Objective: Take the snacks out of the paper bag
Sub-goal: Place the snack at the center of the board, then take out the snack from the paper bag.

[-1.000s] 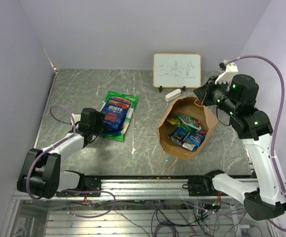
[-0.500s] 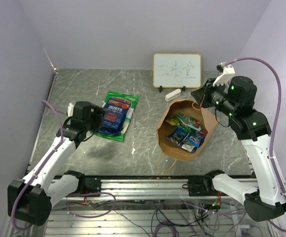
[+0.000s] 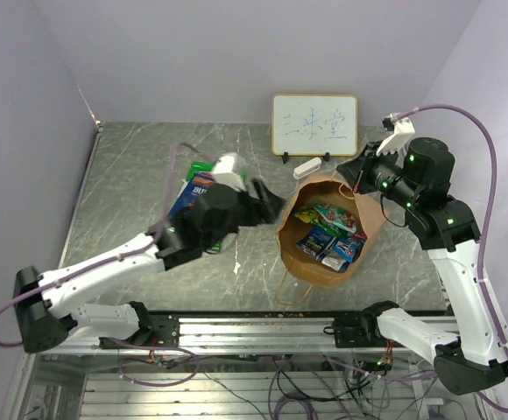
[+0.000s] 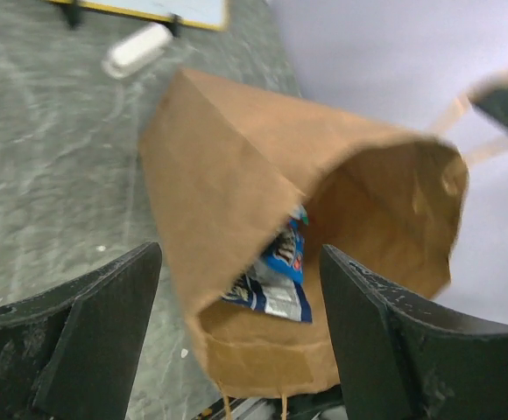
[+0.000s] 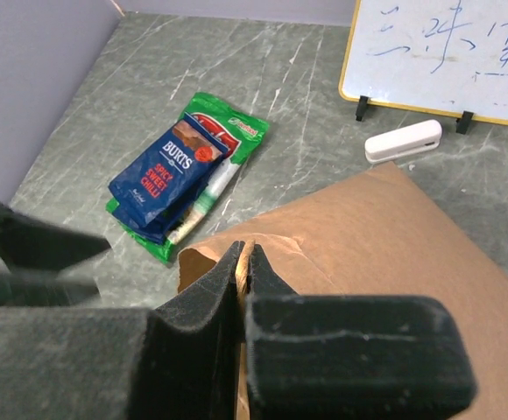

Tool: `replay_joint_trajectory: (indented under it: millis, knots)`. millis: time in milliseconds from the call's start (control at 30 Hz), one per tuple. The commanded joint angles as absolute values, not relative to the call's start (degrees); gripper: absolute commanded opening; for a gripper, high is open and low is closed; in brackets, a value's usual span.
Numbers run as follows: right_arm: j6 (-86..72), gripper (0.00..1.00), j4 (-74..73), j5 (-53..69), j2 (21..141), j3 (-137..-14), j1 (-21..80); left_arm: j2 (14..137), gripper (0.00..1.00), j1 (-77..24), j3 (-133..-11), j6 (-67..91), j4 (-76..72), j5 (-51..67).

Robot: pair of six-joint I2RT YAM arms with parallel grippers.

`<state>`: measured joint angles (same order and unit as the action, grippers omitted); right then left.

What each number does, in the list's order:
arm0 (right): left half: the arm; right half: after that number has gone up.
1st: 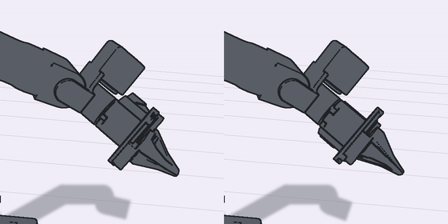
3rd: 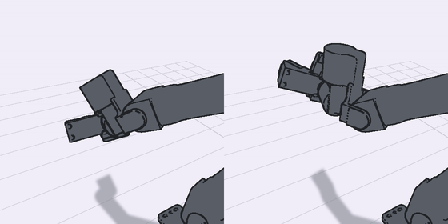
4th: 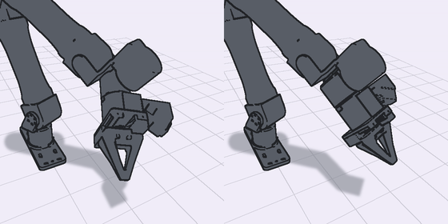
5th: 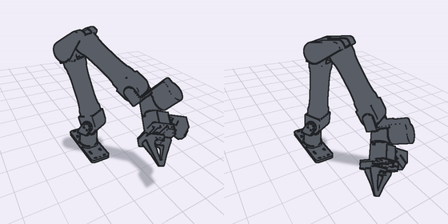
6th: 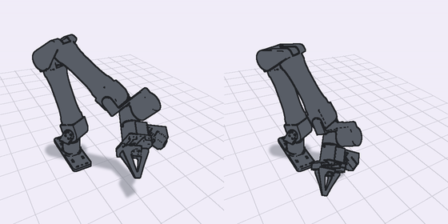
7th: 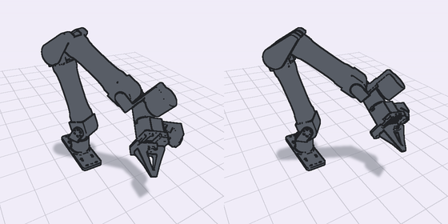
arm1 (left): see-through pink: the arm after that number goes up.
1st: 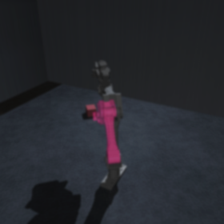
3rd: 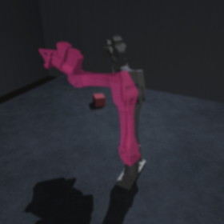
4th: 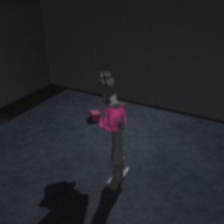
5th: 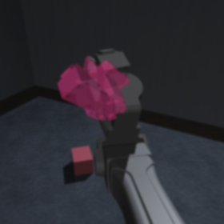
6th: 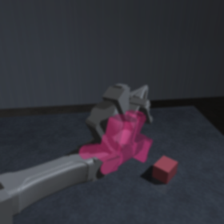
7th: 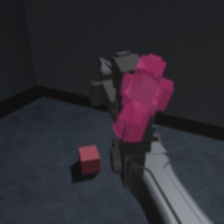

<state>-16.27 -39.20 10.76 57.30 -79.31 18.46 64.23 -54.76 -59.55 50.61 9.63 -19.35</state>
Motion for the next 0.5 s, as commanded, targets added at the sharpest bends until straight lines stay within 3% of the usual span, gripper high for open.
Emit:
replay_joint_trajectory:
  millis: [0, 200, 467]
  knots:
    - [-16.19, 0.0, -38.09, 10.02, 56.15, -79.61, 18.55, 71.42, 0.83, -67.77, -66.22, 27.04, 1.59, -27.46]
    - [-16.0, 0.0, -38.92, 9.06, 55.81, -80.48, 18.59, 82.6, 0.83, -80.1, -74.11, 3.16, 3.06, -21.63]
    - [-15.83, 0.0, -39.03, 8.97, 56.2, -81.16, 18.55, 91.75, 0.81, -81.44, -77.39, -12.47, 7.9, -14.7]
